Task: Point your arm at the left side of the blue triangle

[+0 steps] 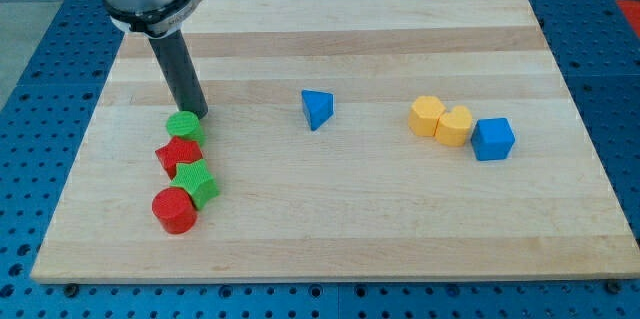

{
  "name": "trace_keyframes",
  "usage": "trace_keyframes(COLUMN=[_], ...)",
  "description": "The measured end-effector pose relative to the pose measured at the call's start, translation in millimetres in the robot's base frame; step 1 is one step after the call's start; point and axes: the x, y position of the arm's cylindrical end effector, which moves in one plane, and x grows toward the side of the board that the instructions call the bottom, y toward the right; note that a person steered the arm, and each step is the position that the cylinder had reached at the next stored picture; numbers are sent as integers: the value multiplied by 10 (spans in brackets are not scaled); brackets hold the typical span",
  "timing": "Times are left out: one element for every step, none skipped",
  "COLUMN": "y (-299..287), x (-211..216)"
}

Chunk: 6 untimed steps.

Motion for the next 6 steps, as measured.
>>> trace_keyframes(y=[117, 401, 435, 610, 874, 1336], x=[-240, -287, -125, 33, 171, 198])
